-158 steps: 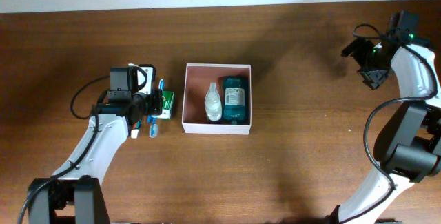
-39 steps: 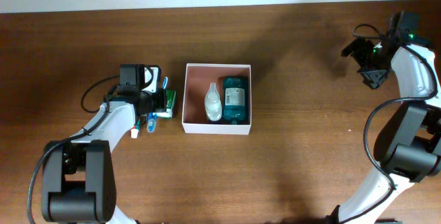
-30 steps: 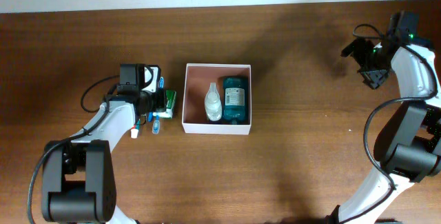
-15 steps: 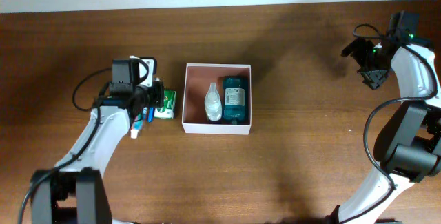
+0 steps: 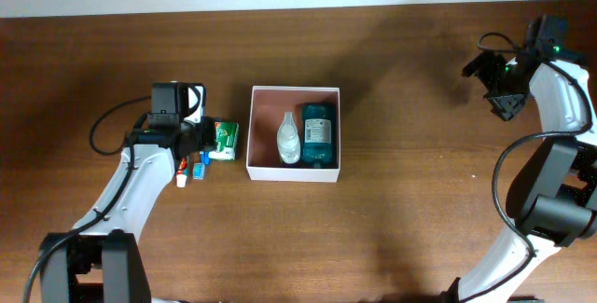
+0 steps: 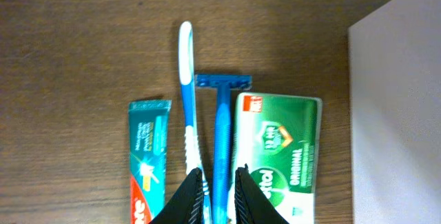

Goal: Pack container
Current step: 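Close left gripper on the toothpaste tube and lift it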

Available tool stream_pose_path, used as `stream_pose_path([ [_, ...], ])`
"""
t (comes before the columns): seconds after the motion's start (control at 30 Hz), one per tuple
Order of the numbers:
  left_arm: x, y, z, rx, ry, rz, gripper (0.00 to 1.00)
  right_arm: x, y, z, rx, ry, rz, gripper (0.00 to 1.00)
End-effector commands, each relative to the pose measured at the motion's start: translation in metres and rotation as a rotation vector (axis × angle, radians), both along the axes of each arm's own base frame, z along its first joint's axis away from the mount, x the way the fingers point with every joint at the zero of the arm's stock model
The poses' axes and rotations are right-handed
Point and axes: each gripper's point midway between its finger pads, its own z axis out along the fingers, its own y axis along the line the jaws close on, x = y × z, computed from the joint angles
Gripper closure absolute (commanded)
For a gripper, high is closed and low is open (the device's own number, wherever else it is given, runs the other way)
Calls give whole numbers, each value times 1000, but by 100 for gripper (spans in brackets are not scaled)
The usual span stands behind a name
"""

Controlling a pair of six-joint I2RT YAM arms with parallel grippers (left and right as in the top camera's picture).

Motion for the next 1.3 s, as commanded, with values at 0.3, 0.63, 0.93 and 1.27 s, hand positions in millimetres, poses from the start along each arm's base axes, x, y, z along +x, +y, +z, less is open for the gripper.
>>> stream_pose_path([
  [0.3,-11,32,-44,51,139,110,31,0,-5,1,-15,-1,-3,1],
  [0.63,-21,58,-58,-46,198,195,27,0,-5,1,-15,-1,-3,1],
  [0.93,-28,57,-90,-47,278,195,33,0,-5,1,-15,-1,-3,1],
  [1.27,-25,59,-98,-40,291,198,99,0,-5,1,-15,-1,-3,1],
])
